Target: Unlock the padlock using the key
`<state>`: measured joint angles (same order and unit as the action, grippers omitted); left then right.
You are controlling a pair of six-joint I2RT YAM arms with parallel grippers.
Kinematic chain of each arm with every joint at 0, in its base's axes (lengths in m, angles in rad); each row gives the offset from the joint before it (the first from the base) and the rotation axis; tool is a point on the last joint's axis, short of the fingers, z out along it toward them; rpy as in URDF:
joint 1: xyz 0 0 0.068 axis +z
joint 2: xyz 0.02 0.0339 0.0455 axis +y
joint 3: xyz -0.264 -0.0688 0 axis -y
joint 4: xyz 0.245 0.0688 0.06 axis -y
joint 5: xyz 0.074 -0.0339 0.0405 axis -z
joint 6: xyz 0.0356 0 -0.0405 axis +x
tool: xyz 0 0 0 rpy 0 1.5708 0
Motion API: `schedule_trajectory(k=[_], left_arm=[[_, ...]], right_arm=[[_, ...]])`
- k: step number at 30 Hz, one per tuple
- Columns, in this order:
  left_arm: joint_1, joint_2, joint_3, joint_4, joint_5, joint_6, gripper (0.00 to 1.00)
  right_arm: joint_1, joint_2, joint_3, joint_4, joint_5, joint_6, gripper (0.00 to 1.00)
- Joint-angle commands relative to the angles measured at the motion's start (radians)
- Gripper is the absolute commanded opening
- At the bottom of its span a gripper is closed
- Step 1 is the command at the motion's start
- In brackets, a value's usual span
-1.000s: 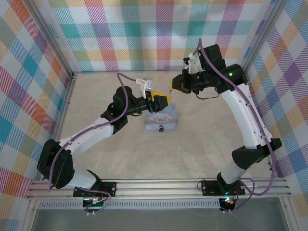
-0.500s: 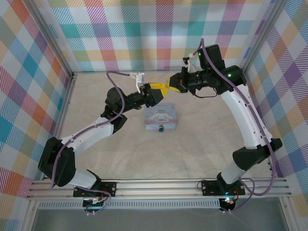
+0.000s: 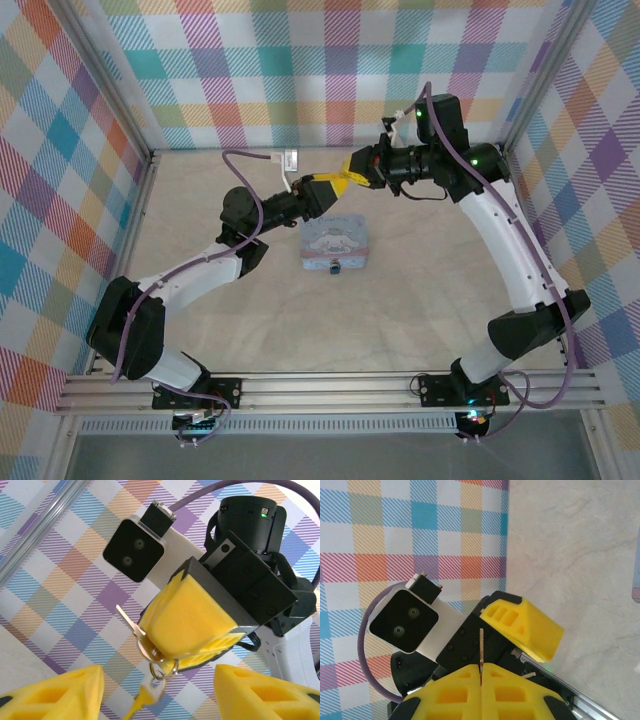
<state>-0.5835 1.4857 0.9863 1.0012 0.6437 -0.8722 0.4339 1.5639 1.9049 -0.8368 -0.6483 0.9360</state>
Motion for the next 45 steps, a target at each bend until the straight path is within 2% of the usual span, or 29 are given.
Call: schedule_trajectory(k=[1,4,10,14,18,21,23,29,34,40,44,45], left_arm=[[0.011,-0.01,-0.016,0.044,0.014,-0.002,0.54],[0.015,-0.012,-0.02,0.035,0.011,0.002,0.49],[0.016,0.003,-0.013,0.025,0.004,0.001,0.47],[0.016,0.016,-0.005,0.027,0.005,-0.004,0.39],[0.016,0.025,-0.003,0.024,0.004,-0.008,0.36],[0.016,0.029,-0.006,0.021,-0.004,-0.008,0.27],[0.016,0.025,-0.006,0.013,-0.01,-0.004,0.24],[0.017,0.002,-0.005,-0.045,-0.022,0.031,0.0],[0.017,-0.038,-0.005,-0.165,-0.018,0.086,0.0],[0.017,-0.106,0.031,-0.437,-0.011,0.194,0.0],[0.017,-0.141,0.057,-0.603,-0.004,0.264,0.0],[0.017,-0.146,0.067,-0.648,0.0,0.28,0.0]], right_arm=[[-0.011,-0.031,-0.015,0.064,-0.022,0.04,0.0],[-0.017,-0.038,-0.025,0.076,-0.022,0.046,0.0],[-0.02,-0.042,-0.038,0.083,-0.028,0.053,0.0],[-0.021,-0.042,-0.039,0.085,-0.03,0.054,0.0],[-0.023,-0.045,-0.046,0.094,-0.031,0.06,0.0],[-0.024,-0.048,-0.052,0.099,-0.03,0.063,0.0],[-0.024,-0.051,-0.056,0.1,-0.03,0.063,0.0],[-0.037,-0.071,-0.097,0.113,-0.032,0.063,0.0],[-0.073,-0.096,-0.162,0.142,-0.036,0.063,0.0],[-0.11,-0.137,-0.296,0.211,-0.052,0.06,0.15],[-0.128,-0.179,-0.411,0.267,-0.058,0.046,0.38],[-0.135,-0.192,-0.437,0.273,-0.054,0.036,0.41]])
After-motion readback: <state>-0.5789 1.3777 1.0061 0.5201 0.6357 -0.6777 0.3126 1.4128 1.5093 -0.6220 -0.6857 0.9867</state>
